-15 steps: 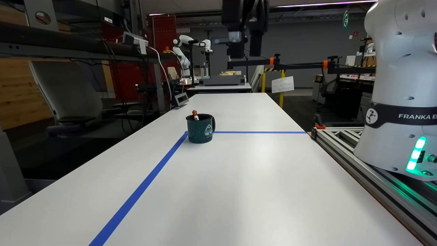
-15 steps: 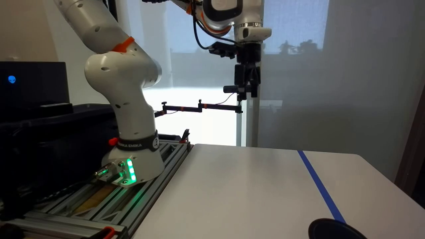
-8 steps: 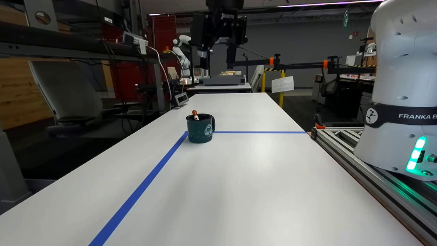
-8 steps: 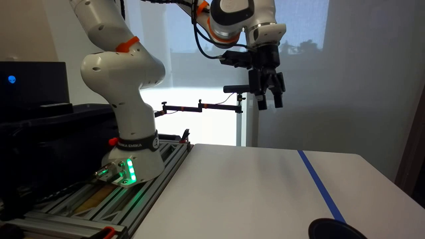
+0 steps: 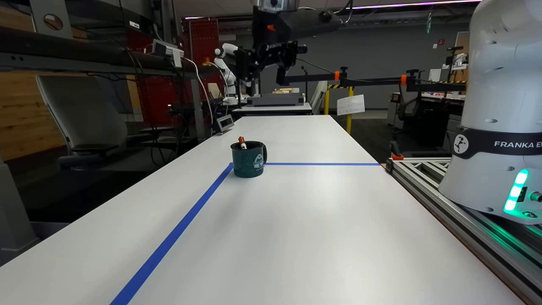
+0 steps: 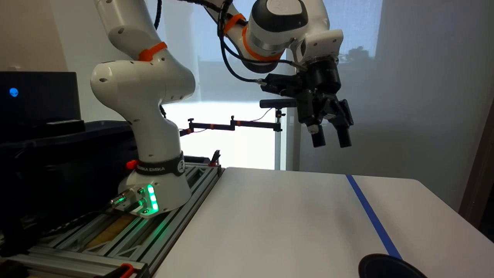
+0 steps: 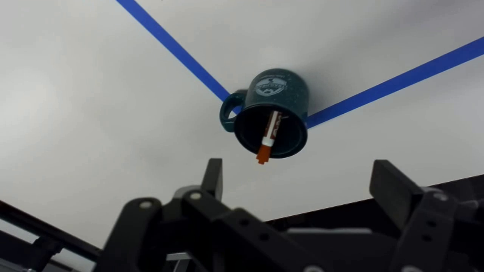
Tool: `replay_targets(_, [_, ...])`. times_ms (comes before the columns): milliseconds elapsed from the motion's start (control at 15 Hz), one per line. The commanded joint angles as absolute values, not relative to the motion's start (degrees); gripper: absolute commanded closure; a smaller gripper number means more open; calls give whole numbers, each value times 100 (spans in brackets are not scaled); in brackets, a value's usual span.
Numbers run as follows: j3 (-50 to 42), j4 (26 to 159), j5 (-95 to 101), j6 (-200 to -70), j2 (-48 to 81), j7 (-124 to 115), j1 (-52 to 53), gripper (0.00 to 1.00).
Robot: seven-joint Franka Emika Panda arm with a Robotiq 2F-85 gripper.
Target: Take the marker out of the mug and place it to the left of the mug
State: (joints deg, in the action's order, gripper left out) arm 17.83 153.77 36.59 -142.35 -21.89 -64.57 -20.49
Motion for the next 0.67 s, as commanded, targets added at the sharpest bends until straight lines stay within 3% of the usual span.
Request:
replay_targets(0, [1383,14952,3852,-13613,-1522,-7011,-1892,0])
replay_targets(267, [1017,15078,4054,-13739,-1562,-6969,-1617,0])
replay_targets(600, [722,15189,5030,-14912,-1430,-7718,-1463,0])
